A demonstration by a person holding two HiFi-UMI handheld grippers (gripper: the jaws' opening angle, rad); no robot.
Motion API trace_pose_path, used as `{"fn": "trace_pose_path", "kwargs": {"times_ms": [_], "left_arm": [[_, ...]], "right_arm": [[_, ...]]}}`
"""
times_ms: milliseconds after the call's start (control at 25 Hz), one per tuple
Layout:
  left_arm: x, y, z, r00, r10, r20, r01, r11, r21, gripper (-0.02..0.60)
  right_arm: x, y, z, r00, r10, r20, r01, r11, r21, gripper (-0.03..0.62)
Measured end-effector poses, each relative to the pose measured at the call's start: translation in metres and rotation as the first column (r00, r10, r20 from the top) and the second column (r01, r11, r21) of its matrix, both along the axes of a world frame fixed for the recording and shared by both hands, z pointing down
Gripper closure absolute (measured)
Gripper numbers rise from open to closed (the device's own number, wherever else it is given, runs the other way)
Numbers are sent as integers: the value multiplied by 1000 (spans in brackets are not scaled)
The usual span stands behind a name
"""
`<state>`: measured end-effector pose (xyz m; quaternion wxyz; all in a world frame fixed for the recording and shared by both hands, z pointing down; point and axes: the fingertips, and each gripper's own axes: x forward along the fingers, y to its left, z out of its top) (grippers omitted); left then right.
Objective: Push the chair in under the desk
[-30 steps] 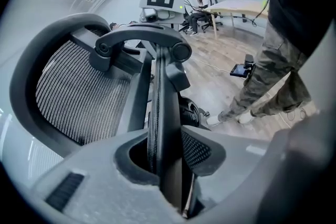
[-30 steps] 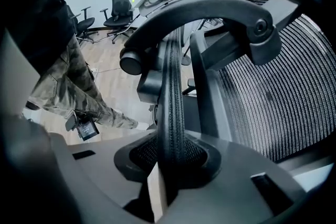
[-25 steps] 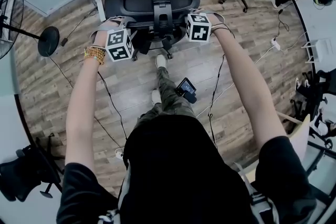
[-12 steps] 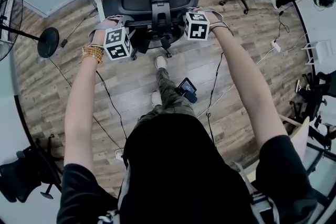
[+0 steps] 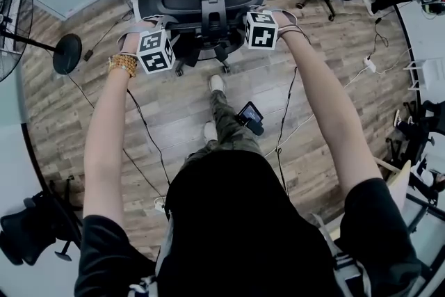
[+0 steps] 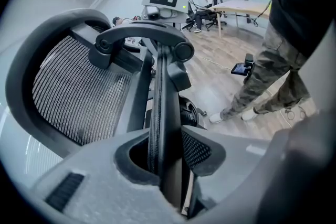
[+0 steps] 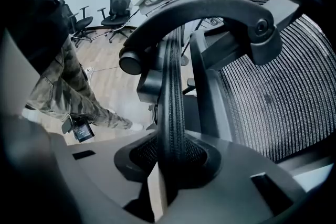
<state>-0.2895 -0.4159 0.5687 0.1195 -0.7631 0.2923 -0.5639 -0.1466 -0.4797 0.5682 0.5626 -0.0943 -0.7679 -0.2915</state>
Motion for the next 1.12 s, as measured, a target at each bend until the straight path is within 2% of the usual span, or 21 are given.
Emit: {"fn": "trace_pose_path", "kwargs": {"times_ms": [1120], "left_arm": [[-69, -78, -1, 999, -51, 6, 51, 998, -23, 458]], "right_arm": [[-72, -85, 0, 999, -50, 10, 50, 999, -1, 510]]}}
